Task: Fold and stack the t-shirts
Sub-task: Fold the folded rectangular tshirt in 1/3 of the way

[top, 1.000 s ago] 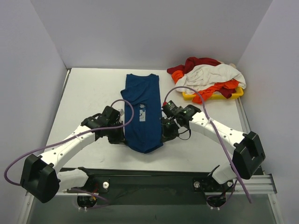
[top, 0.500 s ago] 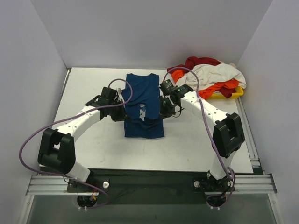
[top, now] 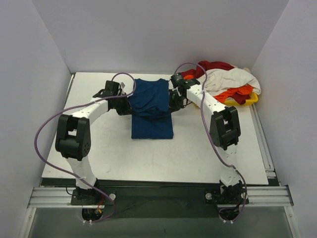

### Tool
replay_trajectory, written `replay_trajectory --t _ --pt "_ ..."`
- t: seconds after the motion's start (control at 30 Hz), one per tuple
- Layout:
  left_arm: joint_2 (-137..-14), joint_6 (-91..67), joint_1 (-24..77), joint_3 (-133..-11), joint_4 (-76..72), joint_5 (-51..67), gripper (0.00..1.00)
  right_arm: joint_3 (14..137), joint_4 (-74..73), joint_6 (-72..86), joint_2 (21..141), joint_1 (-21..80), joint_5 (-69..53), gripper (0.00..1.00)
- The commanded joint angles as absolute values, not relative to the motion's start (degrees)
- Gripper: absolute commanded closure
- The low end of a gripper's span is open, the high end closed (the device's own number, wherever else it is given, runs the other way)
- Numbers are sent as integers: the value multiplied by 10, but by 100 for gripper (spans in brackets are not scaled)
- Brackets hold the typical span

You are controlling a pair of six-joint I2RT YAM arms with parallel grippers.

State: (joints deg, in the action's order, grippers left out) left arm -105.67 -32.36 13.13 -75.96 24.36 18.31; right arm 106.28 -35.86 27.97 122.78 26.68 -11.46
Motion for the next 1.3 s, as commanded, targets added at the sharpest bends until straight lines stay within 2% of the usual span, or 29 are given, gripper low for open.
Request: replay_trajectory --t 0.0,0.37,0.47,0.5,0.6,0.87,1.17,1.27 --pt "-1092 -316 118 -809 214 213 100 1121 -376 264 1262 255 -138 100" --pt "-1154 -323 103 -870 222 197 100 1224 -377 254 1339 236 -170 100" --pt "-1158 -327 101 -881 227 180 68 1243 -377 252 1352 229 -182 75" --pt "-1157 -327 101 -882 230 175 50 1247 -377 251 1352 229 -186 58" --pt "-1141 -321 102 -875 229 156 38 1245 -377 240 1336 227 -188 44" --pt "-1061 -300 105 -775 208 155 34 1130 -367 216 1248 230 -174 41" --pt "-1000 -299 120 -662 206 148 34 941 -309 249 1151 265 -183 44" --pt "-986 -305 122 -634 205 147 34 899 -293 264 1137 279 -183 48"
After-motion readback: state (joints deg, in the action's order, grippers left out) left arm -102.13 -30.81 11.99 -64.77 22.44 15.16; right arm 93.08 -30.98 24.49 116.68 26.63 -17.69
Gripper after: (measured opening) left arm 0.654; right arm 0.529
